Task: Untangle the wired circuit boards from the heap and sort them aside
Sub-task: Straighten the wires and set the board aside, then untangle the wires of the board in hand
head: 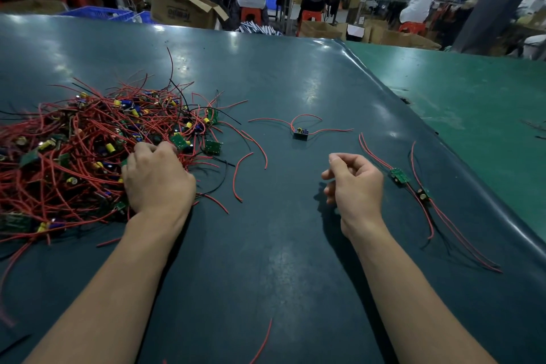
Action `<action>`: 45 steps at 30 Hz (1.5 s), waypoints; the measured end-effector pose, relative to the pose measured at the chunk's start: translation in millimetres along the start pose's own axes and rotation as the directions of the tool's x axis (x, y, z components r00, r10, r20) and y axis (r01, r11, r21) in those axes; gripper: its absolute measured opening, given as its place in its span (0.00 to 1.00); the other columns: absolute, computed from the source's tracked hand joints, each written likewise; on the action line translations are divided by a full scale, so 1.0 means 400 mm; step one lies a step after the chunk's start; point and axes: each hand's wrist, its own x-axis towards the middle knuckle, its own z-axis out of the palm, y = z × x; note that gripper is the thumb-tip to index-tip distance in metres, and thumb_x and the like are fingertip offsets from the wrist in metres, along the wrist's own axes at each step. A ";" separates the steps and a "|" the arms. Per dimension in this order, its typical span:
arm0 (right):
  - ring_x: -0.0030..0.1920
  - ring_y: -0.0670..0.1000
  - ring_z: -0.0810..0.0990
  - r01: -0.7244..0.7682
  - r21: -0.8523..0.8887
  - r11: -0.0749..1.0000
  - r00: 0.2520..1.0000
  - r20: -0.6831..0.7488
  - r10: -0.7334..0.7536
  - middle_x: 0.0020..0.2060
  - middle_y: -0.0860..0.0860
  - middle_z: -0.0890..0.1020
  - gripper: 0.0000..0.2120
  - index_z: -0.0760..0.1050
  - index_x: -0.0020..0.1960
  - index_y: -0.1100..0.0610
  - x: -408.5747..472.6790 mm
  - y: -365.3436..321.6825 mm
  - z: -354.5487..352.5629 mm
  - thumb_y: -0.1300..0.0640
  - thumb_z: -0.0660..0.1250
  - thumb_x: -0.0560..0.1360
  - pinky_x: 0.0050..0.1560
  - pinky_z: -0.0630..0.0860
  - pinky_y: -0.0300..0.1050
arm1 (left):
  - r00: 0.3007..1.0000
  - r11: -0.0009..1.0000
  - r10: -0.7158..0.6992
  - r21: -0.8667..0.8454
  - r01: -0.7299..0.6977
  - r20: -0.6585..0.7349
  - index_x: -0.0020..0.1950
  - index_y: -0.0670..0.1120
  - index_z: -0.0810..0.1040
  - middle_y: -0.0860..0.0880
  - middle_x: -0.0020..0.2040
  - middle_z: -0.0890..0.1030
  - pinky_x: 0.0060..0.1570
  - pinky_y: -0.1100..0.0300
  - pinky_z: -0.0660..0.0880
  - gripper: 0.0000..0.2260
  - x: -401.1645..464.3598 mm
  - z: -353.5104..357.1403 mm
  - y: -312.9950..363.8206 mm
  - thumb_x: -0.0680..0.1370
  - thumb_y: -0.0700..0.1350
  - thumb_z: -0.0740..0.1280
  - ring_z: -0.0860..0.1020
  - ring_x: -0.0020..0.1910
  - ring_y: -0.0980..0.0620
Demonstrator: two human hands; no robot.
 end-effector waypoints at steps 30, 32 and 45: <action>0.28 0.49 0.78 -0.195 0.204 0.959 0.796 0.605 0.033 0.39 0.52 0.82 0.11 0.80 0.46 0.55 -0.071 -0.024 0.040 0.48 0.68 0.71 0.21 0.70 0.37 | 0.609 0.388 0.689 -0.509 -0.768 -0.393 0.55 0.41 0.84 0.45 0.50 0.83 0.53 0.48 0.76 0.10 -0.102 -0.002 0.109 0.74 0.34 0.72 0.80 0.51 0.44; 0.28 0.49 0.77 -0.219 0.232 0.948 0.824 0.565 0.052 0.38 0.53 0.82 0.09 0.80 0.46 0.56 -0.064 -0.024 0.038 0.52 0.70 0.72 0.21 0.69 0.37 | 0.594 0.378 0.696 -0.497 -0.781 -0.403 0.53 0.42 0.84 0.45 0.52 0.83 0.54 0.45 0.75 0.09 -0.103 0.001 0.110 0.74 0.34 0.73 0.80 0.54 0.43; 0.27 0.47 0.78 -0.076 0.212 0.974 0.915 0.403 -0.016 0.34 0.50 0.83 0.07 0.78 0.39 0.54 -0.051 -0.024 0.029 0.62 0.73 0.72 0.22 0.70 0.37 | 0.778 0.570 0.613 -0.759 -0.313 0.140 0.58 0.45 0.81 0.52 0.38 0.83 0.38 0.59 0.76 0.22 -0.128 0.018 0.113 0.76 0.61 0.65 0.80 0.35 0.56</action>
